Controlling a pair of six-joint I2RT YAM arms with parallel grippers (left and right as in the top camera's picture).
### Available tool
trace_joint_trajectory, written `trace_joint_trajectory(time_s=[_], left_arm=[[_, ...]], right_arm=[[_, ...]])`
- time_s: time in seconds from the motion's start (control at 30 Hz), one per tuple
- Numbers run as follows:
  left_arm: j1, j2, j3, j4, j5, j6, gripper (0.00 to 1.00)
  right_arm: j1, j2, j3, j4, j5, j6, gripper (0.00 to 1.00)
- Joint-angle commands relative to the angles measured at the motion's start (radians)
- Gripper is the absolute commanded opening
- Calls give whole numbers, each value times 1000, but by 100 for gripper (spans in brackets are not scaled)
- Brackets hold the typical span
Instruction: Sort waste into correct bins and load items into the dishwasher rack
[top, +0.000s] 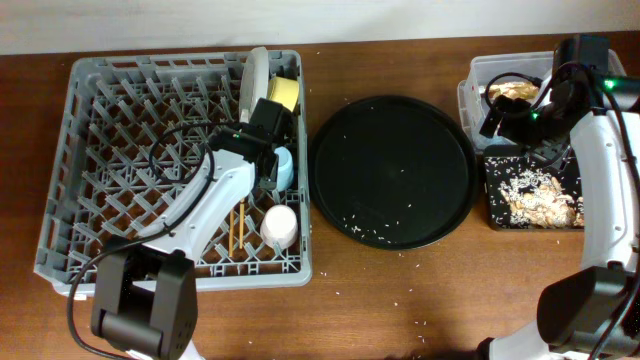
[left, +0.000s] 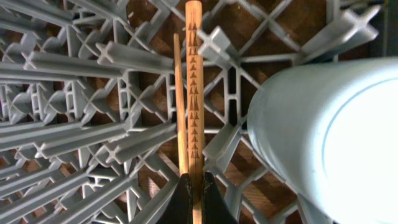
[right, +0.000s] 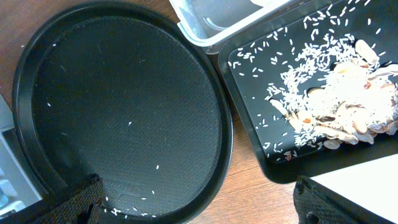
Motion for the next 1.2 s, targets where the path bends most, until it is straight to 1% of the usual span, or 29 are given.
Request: trace_joint_trajectory(time_s=[0.0,0.07,0.13,0.2,0.27,0.3,0.37,0.4,0.43,0.47,0.53,0.8,0.87,0.93,0.97,1.0,1.03,1.07,1.13,1.17], left_arm=[[16,-4,-9,5,19,21,0],[18,-4,-9,5,19,21,0],[18,-4,-8,5,19,21,31],[18,-4,-8,6,19,21,39],[18,-5,-8,18,31,20,40],[19,-7,24,13,84,21,40],[24,-51,114,-79,105,20,40],[27,-101,175,-129,119,20,69],[25,-141,202,-135,152,21,75],[24,-194,209,-135,166,20,99],[24,-219,209,-135,175,20,99],[24,-219,208,-135,174,20,99],[24,-219,208,-135,175,20,99],[24,-219,208,-135,175,20,99],[24,-219,208,-135,175,20,99],[24,-219,208,-135,175,20,99],[24,-219,208,-135,175,20,99],[24,-219,208,-135,175,20,99],[24,-219,208,-135,175,20,99],[24,-219,208,-135,175,20,99]], right_arm=[[-3,-21,3,0,5,5,98],[-3,-21,3,0,5,5,99],[-3,-21,3,0,5,5,98],[-3,-21,3,0,5,5,98],[-3,-21,3,0,5,5,98],[-3,-21,3,0,5,5,99],[-3,-21,3,0,5,5,98],[-3,-21,3,0,5,5,99],[-3,-21,3,0,5,5,98],[-3,-21,3,0,5,5,98],[-3,-21,3,0,5,5,98],[-2,-31,3,0,5,5,98],[18,-127,3,0,21,5,98],[68,-292,-13,8,140,4,98],[94,-368,-36,43,185,-9,98],[115,-470,-101,118,181,-100,98],[116,-573,-200,189,161,-162,98],[116,-697,-347,284,105,-223,98],[116,-858,-561,418,-5,-285,99],[116,-985,-738,542,-50,-284,98]])
